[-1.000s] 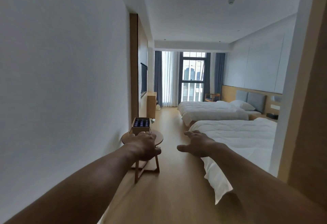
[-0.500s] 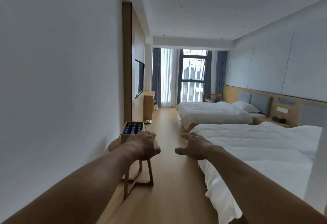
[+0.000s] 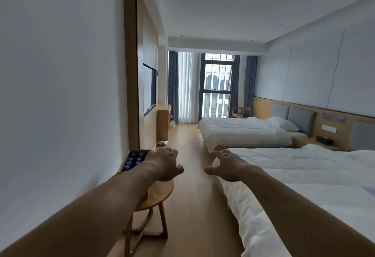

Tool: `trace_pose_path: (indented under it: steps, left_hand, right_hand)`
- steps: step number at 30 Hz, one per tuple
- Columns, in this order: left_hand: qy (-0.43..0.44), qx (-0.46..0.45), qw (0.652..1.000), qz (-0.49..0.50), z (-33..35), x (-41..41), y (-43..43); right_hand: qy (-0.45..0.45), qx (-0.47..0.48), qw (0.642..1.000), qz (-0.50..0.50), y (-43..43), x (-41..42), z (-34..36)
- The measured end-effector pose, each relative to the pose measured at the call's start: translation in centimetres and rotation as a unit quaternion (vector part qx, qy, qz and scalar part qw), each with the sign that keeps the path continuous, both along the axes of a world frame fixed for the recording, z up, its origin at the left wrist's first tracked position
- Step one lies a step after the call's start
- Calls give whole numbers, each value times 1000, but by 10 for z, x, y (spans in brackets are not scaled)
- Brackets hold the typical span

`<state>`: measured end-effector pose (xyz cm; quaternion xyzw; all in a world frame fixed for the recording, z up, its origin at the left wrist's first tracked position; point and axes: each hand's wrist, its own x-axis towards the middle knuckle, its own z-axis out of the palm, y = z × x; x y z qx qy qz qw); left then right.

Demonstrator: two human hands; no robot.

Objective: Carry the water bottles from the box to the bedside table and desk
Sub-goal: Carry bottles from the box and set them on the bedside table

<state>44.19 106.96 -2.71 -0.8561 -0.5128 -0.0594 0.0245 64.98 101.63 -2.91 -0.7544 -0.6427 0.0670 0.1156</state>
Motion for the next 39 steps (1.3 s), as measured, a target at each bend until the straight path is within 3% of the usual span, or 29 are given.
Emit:
trace_pose_path:
  steps: [15, 25, 39]
  left_hand:
    - [16, -16, 998, 56, -8, 153, 245]
    - [11, -15, 996, 89, -31, 172, 446]
    - [5, -50, 991, 122, -54, 186, 701]
  right_hand:
    - [-20, -17, 997, 66, 266, 153, 5]
    - [-45, -19, 993, 108, 469, 165, -19]
    - [-6, -35, 987, 158, 749, 176, -46]
